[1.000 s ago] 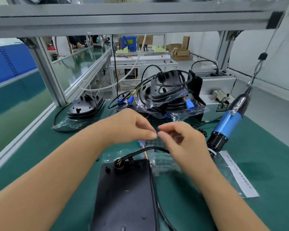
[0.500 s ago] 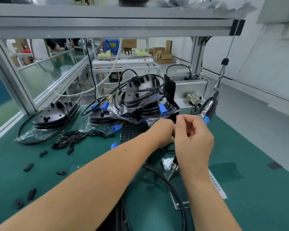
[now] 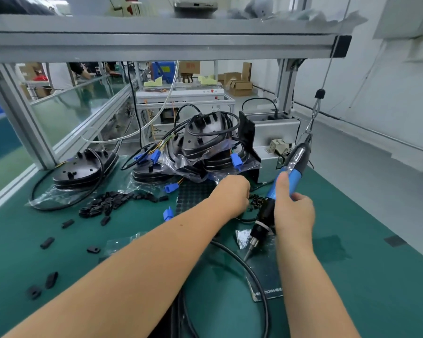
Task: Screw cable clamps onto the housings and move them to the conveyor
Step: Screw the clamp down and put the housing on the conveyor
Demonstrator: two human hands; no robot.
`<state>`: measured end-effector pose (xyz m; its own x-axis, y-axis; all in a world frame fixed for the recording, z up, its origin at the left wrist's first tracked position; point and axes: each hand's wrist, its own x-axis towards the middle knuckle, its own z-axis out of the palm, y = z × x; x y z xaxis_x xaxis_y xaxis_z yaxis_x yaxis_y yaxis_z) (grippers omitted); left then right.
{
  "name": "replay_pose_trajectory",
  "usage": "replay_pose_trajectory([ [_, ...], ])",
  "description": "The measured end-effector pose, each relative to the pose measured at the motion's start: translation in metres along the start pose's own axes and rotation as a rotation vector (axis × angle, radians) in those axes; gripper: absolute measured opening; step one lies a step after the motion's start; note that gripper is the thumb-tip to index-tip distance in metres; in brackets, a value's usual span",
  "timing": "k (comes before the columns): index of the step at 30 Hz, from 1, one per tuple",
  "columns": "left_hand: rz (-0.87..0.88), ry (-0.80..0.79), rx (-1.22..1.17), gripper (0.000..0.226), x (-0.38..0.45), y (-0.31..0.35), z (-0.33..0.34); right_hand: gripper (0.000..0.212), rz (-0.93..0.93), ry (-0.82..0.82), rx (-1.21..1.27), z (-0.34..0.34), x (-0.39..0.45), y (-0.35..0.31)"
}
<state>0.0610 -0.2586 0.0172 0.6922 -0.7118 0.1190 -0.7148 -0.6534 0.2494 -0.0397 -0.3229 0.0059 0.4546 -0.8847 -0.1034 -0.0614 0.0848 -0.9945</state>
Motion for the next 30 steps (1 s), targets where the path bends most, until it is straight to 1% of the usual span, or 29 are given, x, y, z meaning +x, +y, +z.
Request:
replay_pose_trajectory([
  [2, -0.021, 0.051, -0.079, 0.015, -0.003, 0.0, -0.008, 0.043, 0.061, -0.157, 0.152, 0.005, -0.003, 0.001],
  [4, -0.057, 0.077, -0.201, 0.013, -0.011, -0.002, -0.019, 0.029, 0.113, -0.254, 0.347, 0.008, -0.007, 0.001],
  [6, -0.088, 0.067, -0.401, 0.011, -0.025, -0.007, -0.032, 0.025, 0.106, -0.274, 0.442, 0.01, -0.008, 0.0],
  [9, -0.101, 0.051, -0.704, 0.009, -0.058, -0.025, -0.052, 0.021, 0.022, -0.257, 0.548, 0.012, -0.011, -0.009],
  [13, -0.115, 0.134, -0.957, 0.009, -0.106, -0.05, -0.073, 0.022, -0.071, -0.254, 0.747, 0.013, -0.021, -0.033],
  [17, -0.131, 0.215, -1.02, 0.013, -0.143, -0.063, -0.082, 0.027, -0.124, -0.35, 0.932, 0.02, -0.044, -0.062],
  [21, -0.152, 0.244, -1.015, 0.013, -0.173, -0.071, -0.083, 0.029, -0.084, -0.457, 1.067, 0.033, -0.074, -0.078],
  [24, -0.154, 0.256, -1.046, 0.013, -0.19, -0.075, -0.081, 0.031, -0.076, -0.517, 1.064, 0.043, -0.095, -0.076],
  [30, -0.143, 0.29, -1.107, 0.017, -0.205, -0.081, -0.08, 0.029, -0.126, -0.541, 0.969, 0.056, -0.119, -0.067],
])
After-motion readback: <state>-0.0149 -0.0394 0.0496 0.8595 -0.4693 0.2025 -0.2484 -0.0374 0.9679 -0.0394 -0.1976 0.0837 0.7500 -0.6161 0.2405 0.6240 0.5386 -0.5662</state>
